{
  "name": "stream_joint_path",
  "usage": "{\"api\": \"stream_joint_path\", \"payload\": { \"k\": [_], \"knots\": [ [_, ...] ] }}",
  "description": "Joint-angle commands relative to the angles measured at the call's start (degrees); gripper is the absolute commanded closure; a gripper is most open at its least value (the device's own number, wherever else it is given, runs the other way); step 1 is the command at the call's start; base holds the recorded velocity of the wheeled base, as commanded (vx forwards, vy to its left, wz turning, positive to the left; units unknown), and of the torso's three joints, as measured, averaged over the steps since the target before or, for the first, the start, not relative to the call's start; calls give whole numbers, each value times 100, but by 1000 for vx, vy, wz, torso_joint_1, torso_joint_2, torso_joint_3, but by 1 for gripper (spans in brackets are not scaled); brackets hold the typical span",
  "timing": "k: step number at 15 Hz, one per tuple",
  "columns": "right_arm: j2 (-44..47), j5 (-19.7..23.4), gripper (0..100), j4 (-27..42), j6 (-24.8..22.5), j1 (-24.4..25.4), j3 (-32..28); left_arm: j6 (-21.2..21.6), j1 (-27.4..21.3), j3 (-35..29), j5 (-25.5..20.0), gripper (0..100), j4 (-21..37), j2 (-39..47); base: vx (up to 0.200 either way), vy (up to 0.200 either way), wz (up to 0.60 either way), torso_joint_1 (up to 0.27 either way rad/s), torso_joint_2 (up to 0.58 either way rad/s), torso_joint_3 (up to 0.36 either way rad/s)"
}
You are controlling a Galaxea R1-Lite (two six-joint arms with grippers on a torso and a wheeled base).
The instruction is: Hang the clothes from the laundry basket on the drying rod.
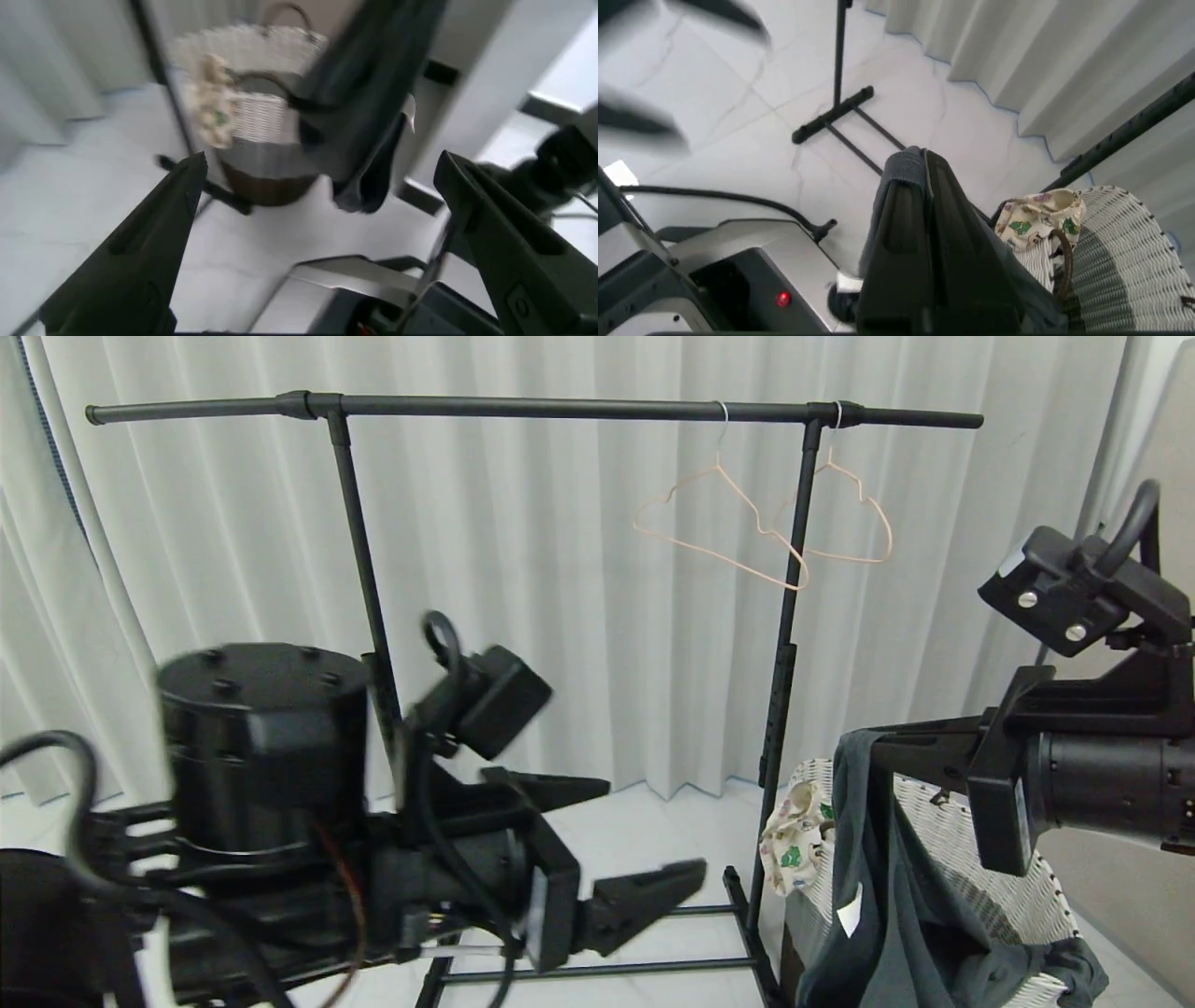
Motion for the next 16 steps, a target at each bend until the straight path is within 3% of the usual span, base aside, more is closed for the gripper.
{"api": "stream_joint_path", "payload": {
  "k": [1,10,16],
  "knots": [
    [5,6,100,1,32,2,-45,-85,-794,-171,6,0,-701,1647,0,0,0,0,0,0],
    [-4,32,100,1,199,2,-54,-85,-706,-1454,-38,0,-781,3431,0,0,0,0,0,0],
    [-22,129,100,1,199,2,-54,-76,-662,-1542,-38,0,-781,3800,0,0,0,0,0,0]
  ]
}}
